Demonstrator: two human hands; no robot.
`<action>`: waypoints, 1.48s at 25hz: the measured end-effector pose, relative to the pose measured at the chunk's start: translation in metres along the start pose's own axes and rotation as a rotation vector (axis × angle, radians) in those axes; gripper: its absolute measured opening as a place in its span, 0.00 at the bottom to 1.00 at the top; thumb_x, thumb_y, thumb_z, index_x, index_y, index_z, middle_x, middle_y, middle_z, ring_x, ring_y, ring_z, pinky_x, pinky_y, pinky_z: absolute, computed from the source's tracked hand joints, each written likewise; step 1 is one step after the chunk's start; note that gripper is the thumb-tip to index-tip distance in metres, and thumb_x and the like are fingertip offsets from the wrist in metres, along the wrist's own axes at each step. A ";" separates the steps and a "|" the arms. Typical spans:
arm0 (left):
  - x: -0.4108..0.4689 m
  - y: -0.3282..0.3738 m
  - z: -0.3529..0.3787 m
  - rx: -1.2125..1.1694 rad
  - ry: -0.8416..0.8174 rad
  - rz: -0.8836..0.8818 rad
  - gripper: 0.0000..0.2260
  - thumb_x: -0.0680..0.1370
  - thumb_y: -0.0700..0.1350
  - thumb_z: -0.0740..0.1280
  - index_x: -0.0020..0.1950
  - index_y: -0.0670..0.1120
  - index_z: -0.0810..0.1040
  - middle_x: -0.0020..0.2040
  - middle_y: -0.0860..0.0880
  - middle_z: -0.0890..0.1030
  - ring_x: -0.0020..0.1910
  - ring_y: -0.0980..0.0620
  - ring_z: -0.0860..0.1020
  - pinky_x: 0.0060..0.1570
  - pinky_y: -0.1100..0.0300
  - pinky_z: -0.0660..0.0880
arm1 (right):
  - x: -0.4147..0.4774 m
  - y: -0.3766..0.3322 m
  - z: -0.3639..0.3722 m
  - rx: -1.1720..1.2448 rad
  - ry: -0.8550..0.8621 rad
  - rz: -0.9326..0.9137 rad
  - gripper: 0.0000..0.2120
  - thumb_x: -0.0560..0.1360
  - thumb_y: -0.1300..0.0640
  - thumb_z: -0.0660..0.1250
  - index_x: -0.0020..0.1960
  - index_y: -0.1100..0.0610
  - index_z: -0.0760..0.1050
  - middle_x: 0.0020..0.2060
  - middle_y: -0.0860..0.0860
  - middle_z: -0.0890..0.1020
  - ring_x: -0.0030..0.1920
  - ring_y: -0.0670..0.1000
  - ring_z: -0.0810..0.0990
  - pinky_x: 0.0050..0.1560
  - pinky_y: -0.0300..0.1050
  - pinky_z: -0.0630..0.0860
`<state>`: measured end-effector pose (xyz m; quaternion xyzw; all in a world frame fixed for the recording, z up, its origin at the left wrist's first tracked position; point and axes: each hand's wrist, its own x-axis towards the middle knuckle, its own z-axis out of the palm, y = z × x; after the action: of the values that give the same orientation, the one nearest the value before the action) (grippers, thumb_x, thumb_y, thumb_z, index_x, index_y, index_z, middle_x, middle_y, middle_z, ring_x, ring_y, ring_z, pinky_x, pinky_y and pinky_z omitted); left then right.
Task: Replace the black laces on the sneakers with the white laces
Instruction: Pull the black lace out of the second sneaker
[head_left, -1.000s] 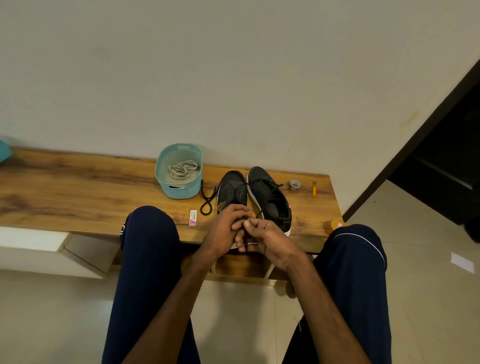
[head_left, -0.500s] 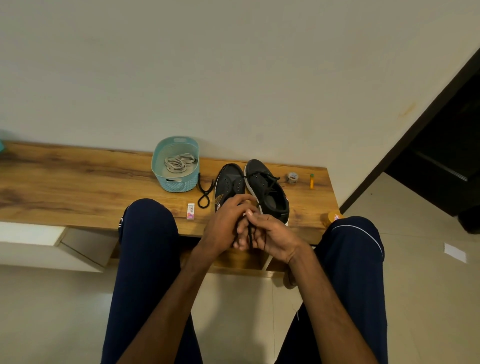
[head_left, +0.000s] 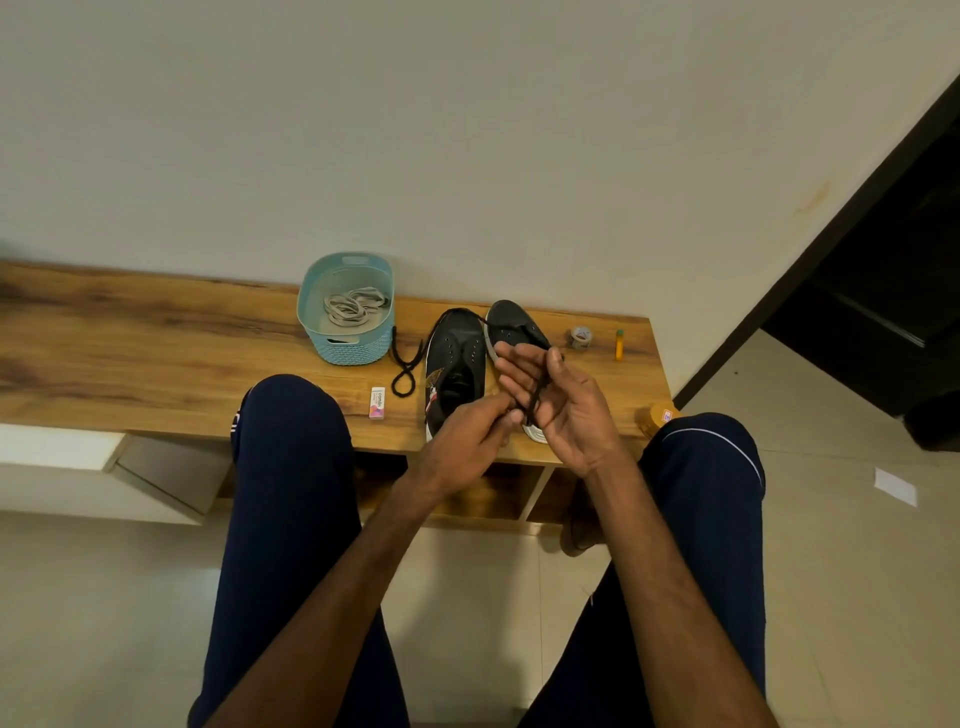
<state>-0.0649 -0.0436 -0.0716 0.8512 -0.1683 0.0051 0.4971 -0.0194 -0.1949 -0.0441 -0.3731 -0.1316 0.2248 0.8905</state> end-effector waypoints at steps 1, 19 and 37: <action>0.000 0.000 0.000 0.020 0.008 0.009 0.04 0.84 0.44 0.59 0.54 0.51 0.73 0.43 0.56 0.76 0.40 0.60 0.75 0.40 0.67 0.73 | 0.002 -0.002 -0.001 -0.062 0.007 -0.008 0.17 0.84 0.57 0.53 0.63 0.66 0.75 0.65 0.65 0.77 0.64 0.59 0.78 0.66 0.50 0.75; 0.066 0.104 -0.114 0.250 0.301 0.207 0.11 0.83 0.52 0.58 0.46 0.50 0.76 0.41 0.54 0.76 0.42 0.54 0.75 0.43 0.54 0.73 | 0.024 -0.096 0.083 -0.741 -0.259 0.199 0.24 0.85 0.45 0.48 0.37 0.56 0.67 0.27 0.48 0.62 0.29 0.47 0.58 0.32 0.39 0.61; 0.045 0.092 -0.109 0.444 0.380 0.152 0.15 0.82 0.58 0.53 0.49 0.51 0.74 0.42 0.54 0.71 0.38 0.56 0.73 0.37 0.55 0.73 | 0.028 -0.071 0.084 -0.858 -0.188 0.118 0.23 0.84 0.44 0.50 0.39 0.57 0.70 0.28 0.50 0.70 0.31 0.49 0.68 0.37 0.45 0.68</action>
<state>-0.0317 -0.0054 0.0689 0.9079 -0.1300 0.2382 0.3196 -0.0075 -0.1741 0.0675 -0.6935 -0.2721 0.2334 0.6249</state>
